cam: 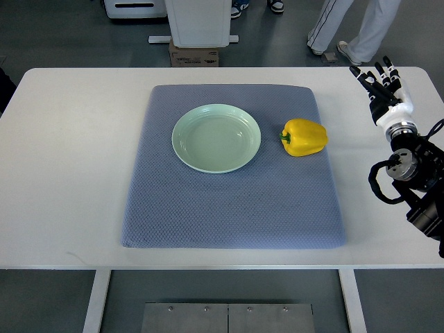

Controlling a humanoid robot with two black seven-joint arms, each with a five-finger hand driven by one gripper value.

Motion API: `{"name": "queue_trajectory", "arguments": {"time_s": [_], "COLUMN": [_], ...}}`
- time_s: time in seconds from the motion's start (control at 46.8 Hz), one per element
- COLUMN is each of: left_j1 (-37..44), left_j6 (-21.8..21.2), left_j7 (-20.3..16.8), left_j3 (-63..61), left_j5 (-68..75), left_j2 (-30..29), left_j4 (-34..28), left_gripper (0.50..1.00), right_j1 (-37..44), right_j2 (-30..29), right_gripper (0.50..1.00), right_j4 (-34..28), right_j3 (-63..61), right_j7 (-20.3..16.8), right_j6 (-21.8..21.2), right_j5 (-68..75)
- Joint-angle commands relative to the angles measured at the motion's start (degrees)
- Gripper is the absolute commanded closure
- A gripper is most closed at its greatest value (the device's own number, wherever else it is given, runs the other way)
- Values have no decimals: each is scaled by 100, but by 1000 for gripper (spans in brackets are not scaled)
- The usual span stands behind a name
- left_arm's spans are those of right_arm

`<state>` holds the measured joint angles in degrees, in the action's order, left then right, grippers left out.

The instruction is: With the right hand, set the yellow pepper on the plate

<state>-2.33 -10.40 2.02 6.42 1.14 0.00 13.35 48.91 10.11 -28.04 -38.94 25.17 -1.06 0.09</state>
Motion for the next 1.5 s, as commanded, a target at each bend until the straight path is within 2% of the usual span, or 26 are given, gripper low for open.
{"name": "queue_trajectory", "arguments": {"time_s": [0.0,1.474], "left_j1": [5,-4], "left_j6": [-6,82], "left_j7": [0,0], "left_j3": [-1,-9], "left_j5": [1,10], "left_j2": [0,0], "left_j4": [-8,1], "left_gripper": [500,500], "right_j1": [-4,163], "right_j2": [-1,-1], "right_gripper": [500,500], "right_j4": [0,0], "right_j3": [1,1], "right_j7": [-3,6], "right_j6": [-8,1], "right_j5": [0,0]}}
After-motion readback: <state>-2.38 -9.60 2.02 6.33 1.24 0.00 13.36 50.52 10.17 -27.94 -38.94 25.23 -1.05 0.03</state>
